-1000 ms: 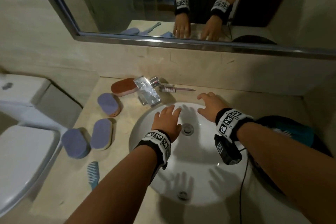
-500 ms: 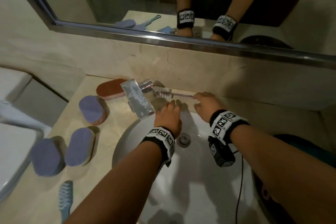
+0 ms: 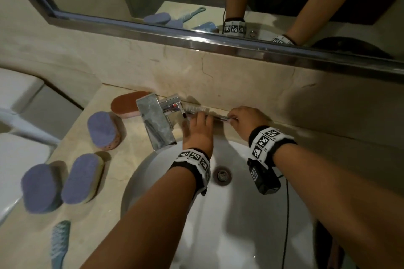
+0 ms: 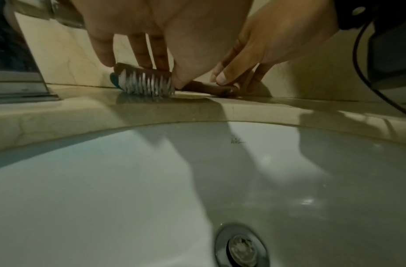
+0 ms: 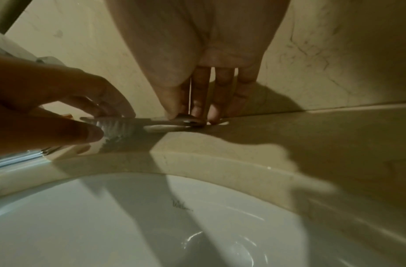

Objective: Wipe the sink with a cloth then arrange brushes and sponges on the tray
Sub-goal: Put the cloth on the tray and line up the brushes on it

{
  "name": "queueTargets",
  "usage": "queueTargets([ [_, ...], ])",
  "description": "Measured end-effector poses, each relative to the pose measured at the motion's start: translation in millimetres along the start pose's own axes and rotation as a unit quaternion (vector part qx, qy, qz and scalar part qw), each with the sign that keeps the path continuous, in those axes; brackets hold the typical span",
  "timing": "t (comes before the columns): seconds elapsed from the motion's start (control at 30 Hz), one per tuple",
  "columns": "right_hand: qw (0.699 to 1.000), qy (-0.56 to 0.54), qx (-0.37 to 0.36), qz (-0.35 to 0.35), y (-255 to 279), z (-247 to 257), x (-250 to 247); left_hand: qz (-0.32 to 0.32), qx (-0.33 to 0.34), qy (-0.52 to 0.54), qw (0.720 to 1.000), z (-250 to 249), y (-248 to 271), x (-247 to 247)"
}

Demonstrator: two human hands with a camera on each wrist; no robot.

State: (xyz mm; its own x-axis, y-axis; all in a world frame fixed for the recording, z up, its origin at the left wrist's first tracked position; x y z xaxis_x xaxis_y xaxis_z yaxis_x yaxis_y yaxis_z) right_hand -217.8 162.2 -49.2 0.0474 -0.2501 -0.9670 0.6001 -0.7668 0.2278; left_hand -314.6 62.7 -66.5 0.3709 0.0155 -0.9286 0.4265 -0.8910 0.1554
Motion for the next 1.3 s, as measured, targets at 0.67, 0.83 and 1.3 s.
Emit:
queueTargets([
  [0.67, 0.998, -0.007, 0.053, 0.038, 24.8, -18.8, -9.9, 0.010, 0.063, -0.066, 0.996, 3.0, 12.7, -3.2],
  [0.83, 0.997, -0.020, 0.065, 0.042, 51.8, -17.3, -28.5, 0.035, 0.073, -0.059, 0.995, -7.6, 36.4, -19.5],
  [1.3, 0.972, -0.134, 0.176, -0.077, 190.3, -47.5, -52.1, 0.155, 0.147, 0.082, 0.973, -50.8, 126.7, -41.9],
])
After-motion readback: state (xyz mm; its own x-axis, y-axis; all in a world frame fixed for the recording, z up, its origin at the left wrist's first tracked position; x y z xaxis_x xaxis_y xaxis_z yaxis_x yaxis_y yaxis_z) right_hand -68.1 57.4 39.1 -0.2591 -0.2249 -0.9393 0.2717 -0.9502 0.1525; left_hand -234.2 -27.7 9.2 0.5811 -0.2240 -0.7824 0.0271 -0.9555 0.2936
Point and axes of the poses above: each hand's wrist, its own y-axis away from the middle knuckle, its own x-axis out of the palm, z = x × y, the point moved 2 cm from there along -y, towards the middle knuckle, and after that the axes turned 11 degrees about y, right-handed, at the moved point
